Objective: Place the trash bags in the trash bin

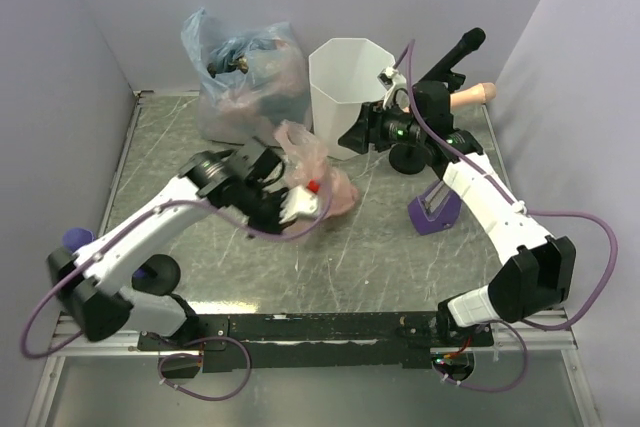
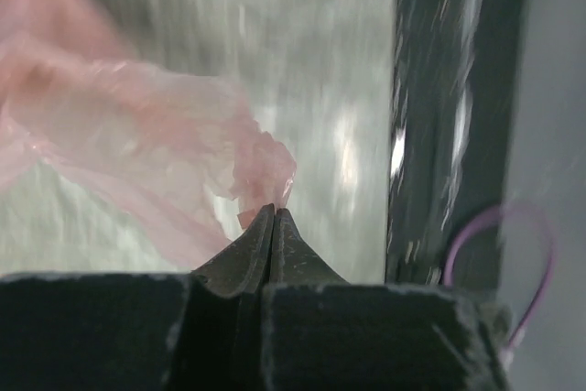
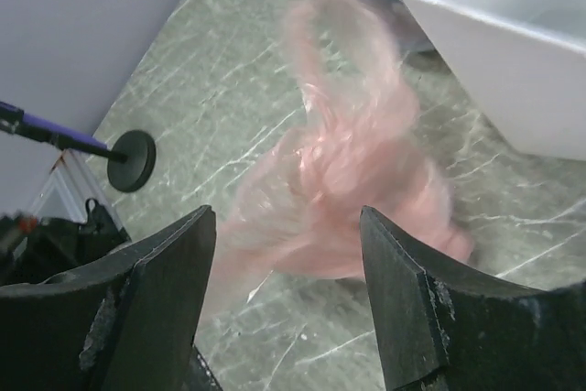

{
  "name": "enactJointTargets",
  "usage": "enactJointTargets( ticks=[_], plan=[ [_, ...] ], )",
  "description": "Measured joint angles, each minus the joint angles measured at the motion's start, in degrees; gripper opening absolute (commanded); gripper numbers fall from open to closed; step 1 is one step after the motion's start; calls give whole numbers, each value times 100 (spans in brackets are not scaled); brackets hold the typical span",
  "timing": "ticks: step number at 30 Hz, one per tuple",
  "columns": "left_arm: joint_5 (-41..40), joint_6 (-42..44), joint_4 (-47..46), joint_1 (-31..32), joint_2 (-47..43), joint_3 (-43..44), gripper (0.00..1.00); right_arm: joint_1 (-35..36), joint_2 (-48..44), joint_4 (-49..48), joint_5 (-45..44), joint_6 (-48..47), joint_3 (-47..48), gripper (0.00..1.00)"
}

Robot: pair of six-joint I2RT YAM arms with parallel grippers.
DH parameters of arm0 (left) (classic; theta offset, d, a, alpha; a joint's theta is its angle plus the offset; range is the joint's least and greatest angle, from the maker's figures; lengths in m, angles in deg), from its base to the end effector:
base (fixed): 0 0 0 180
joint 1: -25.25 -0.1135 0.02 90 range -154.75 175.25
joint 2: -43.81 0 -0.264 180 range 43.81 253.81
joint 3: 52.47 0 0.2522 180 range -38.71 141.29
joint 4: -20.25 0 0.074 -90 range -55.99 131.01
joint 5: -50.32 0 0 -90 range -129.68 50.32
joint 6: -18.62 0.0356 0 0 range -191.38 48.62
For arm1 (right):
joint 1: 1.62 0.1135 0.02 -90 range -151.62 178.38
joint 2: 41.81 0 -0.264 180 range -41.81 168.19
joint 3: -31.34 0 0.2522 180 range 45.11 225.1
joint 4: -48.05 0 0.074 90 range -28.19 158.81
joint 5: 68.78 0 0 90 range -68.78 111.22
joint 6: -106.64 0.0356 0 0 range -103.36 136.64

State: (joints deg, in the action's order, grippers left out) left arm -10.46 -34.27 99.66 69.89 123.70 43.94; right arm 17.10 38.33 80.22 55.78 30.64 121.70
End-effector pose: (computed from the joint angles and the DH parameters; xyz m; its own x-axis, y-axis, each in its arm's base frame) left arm 0.1752 -0.1974 0.3516 -0.0396 0.7792 -0.6256 0.9974 -0.0068 -0.0716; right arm 0.2955 0.1214 0.3797 -0.5280 0.0314 -0.8487 -0.6543 0.6220 0.4301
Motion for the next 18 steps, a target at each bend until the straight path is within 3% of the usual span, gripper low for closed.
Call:
enactJointTargets(
  ticks=[3,7,18],
  plan=[
    [-693,610,476,-94,-787,-671,1,7,103,37,63,-42,11,80],
    [-1307,1049,828,-72,-1635,-1226,1,109,590,66,11,-173,356,79],
    [-2291,1344,529,-105,-2232,-2479,1,1670,2824,365,-796,-789,2297,81]
  ],
)
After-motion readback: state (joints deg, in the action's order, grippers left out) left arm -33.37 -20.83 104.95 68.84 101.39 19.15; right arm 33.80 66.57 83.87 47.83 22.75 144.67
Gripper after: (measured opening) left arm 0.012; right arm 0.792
